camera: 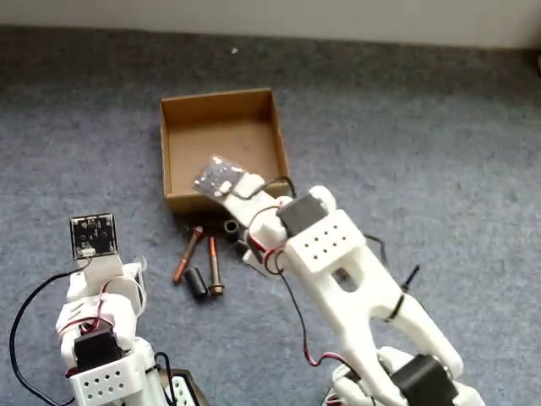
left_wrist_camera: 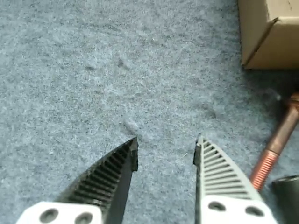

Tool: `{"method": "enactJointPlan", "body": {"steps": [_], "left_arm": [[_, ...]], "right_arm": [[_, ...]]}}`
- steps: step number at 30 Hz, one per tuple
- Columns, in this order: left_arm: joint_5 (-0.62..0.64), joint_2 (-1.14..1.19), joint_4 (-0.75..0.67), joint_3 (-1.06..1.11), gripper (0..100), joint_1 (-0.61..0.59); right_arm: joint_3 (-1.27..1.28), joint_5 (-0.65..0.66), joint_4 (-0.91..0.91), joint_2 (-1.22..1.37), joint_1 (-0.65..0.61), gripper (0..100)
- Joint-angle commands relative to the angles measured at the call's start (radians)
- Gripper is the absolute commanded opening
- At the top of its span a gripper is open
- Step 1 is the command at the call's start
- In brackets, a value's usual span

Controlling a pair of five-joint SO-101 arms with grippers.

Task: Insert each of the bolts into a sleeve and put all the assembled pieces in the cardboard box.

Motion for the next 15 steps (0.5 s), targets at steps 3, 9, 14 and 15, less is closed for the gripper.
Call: {"method": "enactJointPlan", "body": {"steps": [3,9,14,15], "left_arm": [[-0.029,-0.007,0.031,-0.137,22,0.028],[-0.044,-0.004,0.126,-0.285,22,0.209],[-0.110,0.180,0.132,-0.433,22,0.302],[-0.112,0.265,0.137,-0.486,21,0.312]], "right_arm": [[0.183,-0.023,0.013,-0.282,0.156,0.5],[0.369,-0.026,-0.031,-0.544,0.286,0.5],[0.596,-0.035,-0.159,-0.687,0.298,0.5],[0.634,-0.057,-0.188,-0.704,0.298,0.5]]}}
